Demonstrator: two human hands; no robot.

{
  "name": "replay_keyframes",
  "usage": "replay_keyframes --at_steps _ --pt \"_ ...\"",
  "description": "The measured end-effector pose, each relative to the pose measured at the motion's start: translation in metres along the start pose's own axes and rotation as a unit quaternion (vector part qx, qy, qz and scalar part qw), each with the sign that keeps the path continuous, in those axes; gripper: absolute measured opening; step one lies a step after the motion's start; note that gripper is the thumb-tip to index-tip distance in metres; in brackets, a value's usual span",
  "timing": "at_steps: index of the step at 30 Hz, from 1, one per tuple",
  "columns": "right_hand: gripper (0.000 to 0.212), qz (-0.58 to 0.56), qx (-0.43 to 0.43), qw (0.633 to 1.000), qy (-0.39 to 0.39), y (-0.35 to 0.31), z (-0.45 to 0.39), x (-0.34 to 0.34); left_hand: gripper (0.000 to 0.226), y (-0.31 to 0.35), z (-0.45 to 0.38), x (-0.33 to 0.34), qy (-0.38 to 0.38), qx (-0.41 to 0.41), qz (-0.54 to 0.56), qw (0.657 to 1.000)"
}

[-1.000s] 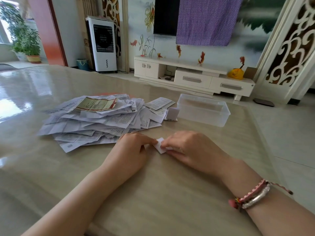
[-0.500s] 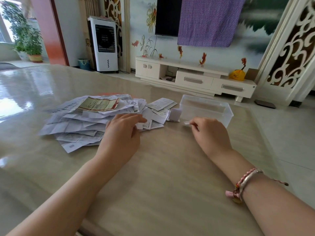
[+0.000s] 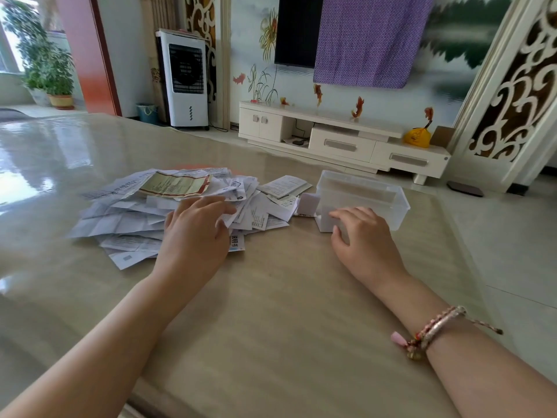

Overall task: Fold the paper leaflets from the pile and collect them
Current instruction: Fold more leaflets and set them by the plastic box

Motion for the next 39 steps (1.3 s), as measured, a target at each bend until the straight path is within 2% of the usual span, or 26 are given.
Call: replay_keyframes --at_steps 8,14,19,26,29,32,34,39 --pt "0.020 -0.021 -0.054 0.998 -0.012 -0.038 0.002 -0.006 0.034 -0.010 0.009 -0.015 -0.019 -0.025 -0.017 0.999" --pt "0.023 -0.087 -0.096 0.987 -0.095 -0.106 -0.036 0.010 0.034 -0.029 0.013 -0.033 -0.028 -0.065 -0.028 0.997" --pt "0.033 -0.163 -0.091 0.969 -0.162 -0.166 -0.076 0.050 0.035 -0.047 0.017 -0.050 -0.020 -0.087 -0.031 0.996" --pt "0.057 -0.066 -0.079 0.966 -0.236 -0.204 -0.102 0.115 0.035 -0.074 0.019 -0.064 -0.022 -0.101 -0.056 0.993" --pt "0.045 -0.036 -0.100 0.973 -0.206 -0.206 -0.100 0.113 0.037 -0.083 0.021 -0.066 -0.023 -0.109 -0.061 0.992" --pt "0.023 -0.036 -0.147 0.982 -0.116 -0.209 -0.097 0.093 0.037 -0.088 0.022 -0.068 -0.023 -0.113 -0.060 0.992" --pt "0.020 -0.025 -0.183 0.981 -0.062 -0.208 -0.091 0.076 0.041 -0.086 0.023 -0.070 -0.016 -0.106 -0.049 0.993" --pt "0.008 0.045 -0.265 0.963 0.032 -0.198 -0.061 0.023 0.061 -0.060 0.023 -0.061 -0.019 -0.078 0.086 0.993"
Point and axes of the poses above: each hand's wrist, its own z-axis away from the middle knuckle, its own x-axis out of the palm, y = z × x, the point moved 10 cm from there along -z, towards the middle knuckle, and after that the axes turned 7 degrees about -y, right-handed, at the moved point
